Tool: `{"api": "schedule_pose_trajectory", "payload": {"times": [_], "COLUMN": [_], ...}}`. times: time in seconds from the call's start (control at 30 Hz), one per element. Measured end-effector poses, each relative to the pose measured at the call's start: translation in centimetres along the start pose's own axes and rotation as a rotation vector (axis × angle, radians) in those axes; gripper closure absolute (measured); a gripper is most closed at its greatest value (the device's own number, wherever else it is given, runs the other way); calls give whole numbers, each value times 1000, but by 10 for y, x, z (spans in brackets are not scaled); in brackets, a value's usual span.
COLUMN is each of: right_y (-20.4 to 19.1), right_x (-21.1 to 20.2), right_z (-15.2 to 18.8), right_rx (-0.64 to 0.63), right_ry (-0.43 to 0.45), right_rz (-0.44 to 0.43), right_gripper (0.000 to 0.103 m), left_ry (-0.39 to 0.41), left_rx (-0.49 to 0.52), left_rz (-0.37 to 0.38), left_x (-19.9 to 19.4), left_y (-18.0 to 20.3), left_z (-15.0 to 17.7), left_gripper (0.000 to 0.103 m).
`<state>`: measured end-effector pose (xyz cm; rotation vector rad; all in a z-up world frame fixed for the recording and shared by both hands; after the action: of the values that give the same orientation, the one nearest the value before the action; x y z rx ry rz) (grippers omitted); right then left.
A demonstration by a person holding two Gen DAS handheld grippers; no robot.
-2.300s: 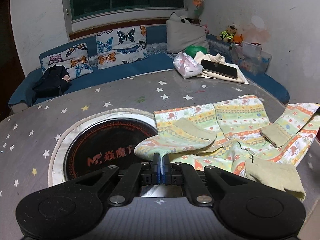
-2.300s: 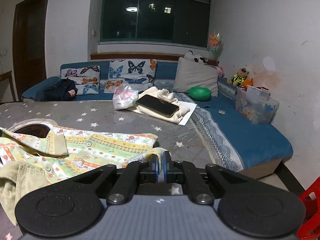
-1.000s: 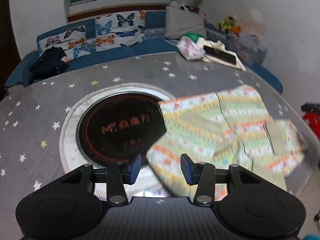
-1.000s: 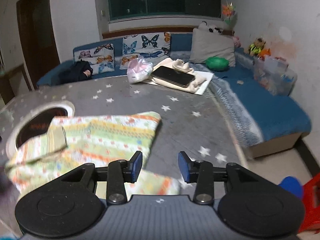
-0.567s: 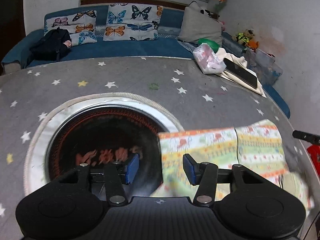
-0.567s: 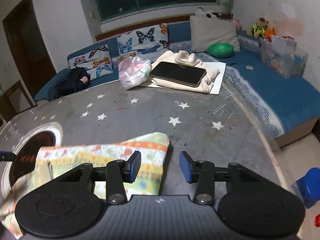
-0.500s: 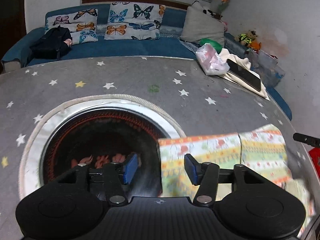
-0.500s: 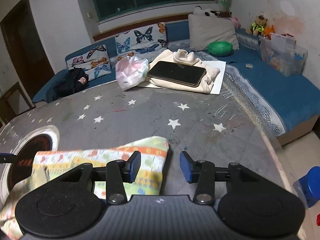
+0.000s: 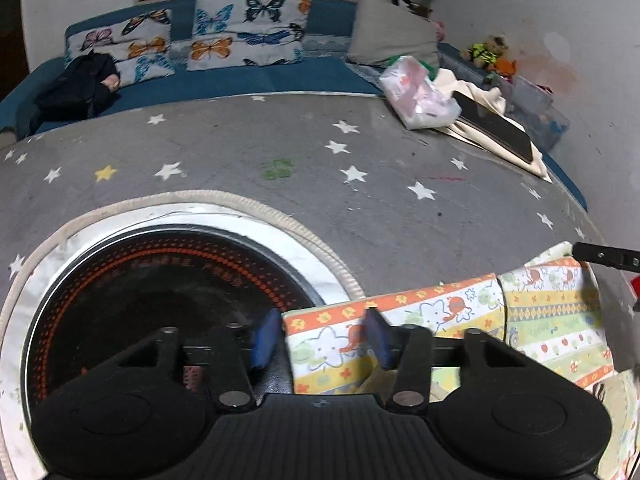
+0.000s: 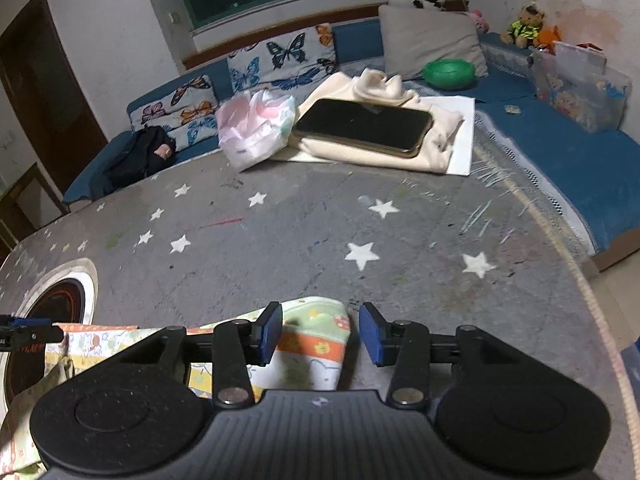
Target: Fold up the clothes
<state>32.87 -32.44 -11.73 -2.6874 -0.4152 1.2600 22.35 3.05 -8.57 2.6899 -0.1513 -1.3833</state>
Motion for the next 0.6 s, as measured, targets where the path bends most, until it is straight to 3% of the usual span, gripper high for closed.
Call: {"api": "schedule_pose_trajectory", "payload": {"times": [0.07, 0.13, 0.17, 0.27, 0.47, 0.6], "right_y": [-3, -5, -6, -10, -23, -38], "right_x": [3, 6, 7, -1, -44, -73], "right_z": [1, 2, 3, 2, 3, 17], "right_rx": [-13, -24, -29, -38, -65, -122], "right_ry": [-8, -15, -18, 10, 88, 111], "right_rz": [-6, -11, -13, -35, -102, -147], "right_gripper": [65, 82, 88, 98, 100, 100], "left_ry": [5, 13, 22, 69, 143, 166], "left_rx": [11, 19, 24, 46, 106, 139], "left_rz": [4, 19, 28, 71, 170, 117], "left_x": [2, 1, -2, -17, -59, -66], "left_y": [2, 4, 6, 12, 31, 30], "left_z": [-1, -2, -3, -5, -3, -2], "left_gripper": [80, 94, 96, 100, 101, 97]}}
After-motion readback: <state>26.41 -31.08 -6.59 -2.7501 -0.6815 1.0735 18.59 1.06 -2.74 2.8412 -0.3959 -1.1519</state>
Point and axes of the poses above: each gripper's, at about its wrist camera, not at the fingertips, and x roughly the way its jaws point, y to its right, z to its underside, the point moved 9 cm from there along x, roughly the way its jaws point, and after that the axes turned 2 degrees about -y, right-handed, at the moved point
